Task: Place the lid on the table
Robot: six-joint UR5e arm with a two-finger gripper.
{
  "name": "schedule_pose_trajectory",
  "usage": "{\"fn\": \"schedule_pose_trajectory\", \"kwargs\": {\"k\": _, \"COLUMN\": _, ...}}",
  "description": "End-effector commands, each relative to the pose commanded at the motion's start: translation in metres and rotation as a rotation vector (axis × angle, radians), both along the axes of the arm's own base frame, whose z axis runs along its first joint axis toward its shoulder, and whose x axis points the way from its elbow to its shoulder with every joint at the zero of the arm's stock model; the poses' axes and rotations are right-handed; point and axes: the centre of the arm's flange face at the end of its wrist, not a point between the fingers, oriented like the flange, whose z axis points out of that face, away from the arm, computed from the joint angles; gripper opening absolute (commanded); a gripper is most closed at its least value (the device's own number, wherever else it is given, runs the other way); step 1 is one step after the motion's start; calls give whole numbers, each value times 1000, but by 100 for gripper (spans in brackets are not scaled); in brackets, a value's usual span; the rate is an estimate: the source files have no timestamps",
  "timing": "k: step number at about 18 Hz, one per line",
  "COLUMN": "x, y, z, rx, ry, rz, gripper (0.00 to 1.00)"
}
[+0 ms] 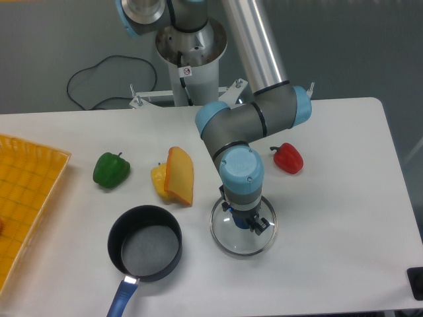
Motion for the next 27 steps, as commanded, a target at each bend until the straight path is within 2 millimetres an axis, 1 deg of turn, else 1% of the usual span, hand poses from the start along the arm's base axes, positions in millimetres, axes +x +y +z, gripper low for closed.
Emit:
{"fn": "schedule_pose_trajectory", "kwargs": {"k": 9, "x": 0, "y": 0, "z": -3, "rx": -4, "ry": -3, "rz": 0, "gripper": 58}}
{"fn": "schedule_pose_trajectory", "kwargs": {"k": 12, "x": -1, "y": -1, "z": -5, "rx": -24, "ry": 10, "rz": -2, "gripper": 61}}
{"fn": "schedule_pose_trajectory", "kwargs": {"k": 19, "x": -1, "y": -1, "z": -6, "rx": -25, "ry": 9, "rz": -2, "gripper": 61}}
{"fn": "schedule_pose_trajectory", "kwargs": {"k": 20, "x": -1, "y": -1, "z": -6, "rx": -25, "ry": 9, "rz": -2, "gripper": 62}}
{"fn": "schedule_pose_trajectory", "kwargs": {"k": 22, "x": 0, "y": 0, "z": -7, "rx": -26, "ry": 8, "rz": -3, "gripper": 75}}
{"fn": "schedule_pose_trajectory", "kwargs": {"k": 24, "x": 0, "y": 0, "z": -7, "rx": -27, "ry": 9, "rz": -3, "gripper": 76}}
{"fn": "schedule_pose_trajectory", "kwargs": {"k": 26, "x": 0, "y": -1, "z": -7, "rx": -28, "ry": 10, "rz": -4, "gripper": 79}}
{"fn": "schedule_pose_trajectory", "kwargs": {"k": 27, "x": -1, "y": -1, "z": -7, "rx": -32, "ry": 12, "rz": -5, "gripper": 79}}
